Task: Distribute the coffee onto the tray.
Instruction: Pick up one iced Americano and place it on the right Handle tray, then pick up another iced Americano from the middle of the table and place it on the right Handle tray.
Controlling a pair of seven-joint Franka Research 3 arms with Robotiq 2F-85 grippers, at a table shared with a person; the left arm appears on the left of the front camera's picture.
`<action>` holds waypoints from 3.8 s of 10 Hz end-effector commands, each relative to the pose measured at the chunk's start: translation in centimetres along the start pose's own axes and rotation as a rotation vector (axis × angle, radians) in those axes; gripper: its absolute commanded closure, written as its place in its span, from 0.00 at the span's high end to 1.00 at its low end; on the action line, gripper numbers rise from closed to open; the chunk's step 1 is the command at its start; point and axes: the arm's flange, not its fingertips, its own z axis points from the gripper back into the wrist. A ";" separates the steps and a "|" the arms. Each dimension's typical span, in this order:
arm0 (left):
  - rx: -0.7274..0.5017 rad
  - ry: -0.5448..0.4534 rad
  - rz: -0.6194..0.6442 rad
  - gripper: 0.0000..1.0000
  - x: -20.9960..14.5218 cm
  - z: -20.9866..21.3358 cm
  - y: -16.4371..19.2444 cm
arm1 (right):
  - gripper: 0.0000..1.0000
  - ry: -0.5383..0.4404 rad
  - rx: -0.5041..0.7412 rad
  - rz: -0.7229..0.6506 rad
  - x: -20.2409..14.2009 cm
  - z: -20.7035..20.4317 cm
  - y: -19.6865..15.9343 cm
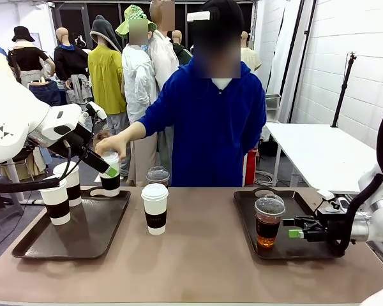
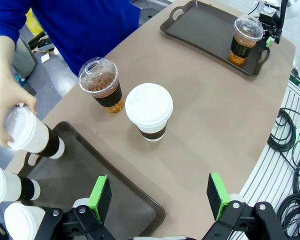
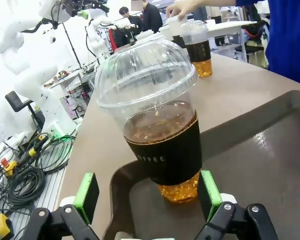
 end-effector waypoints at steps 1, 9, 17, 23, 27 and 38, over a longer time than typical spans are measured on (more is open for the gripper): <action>-0.004 -0.004 0.004 1.00 -0.1 0.1 0.1 | 1.00 0.038 -0.023 -0.038 1.1 -0.5 0.3; -0.004 -0.004 0.004 1.00 -0.1 0.1 0.1 | 1.00 0.000 0.000 0.000 0.0 0.0 0.0; -0.004 -0.004 0.004 1.00 -0.1 0.1 0.1 | 1.00 0.048 0.035 0.061 3.5 1.3 -2.2; -0.004 -0.004 0.004 1.00 -0.1 0.1 0.1 | 1.00 0.113 0.170 0.201 8.8 0.8 -10.4; -0.004 -0.004 0.004 1.00 -0.1 0.1 0.1 | 1.00 0.082 0.139 0.209 11.0 -2.9 -13.7; -0.004 -0.004 0.004 1.00 -0.1 0.1 0.1 | 1.00 0.055 0.132 0.240 11.3 -5.0 -15.3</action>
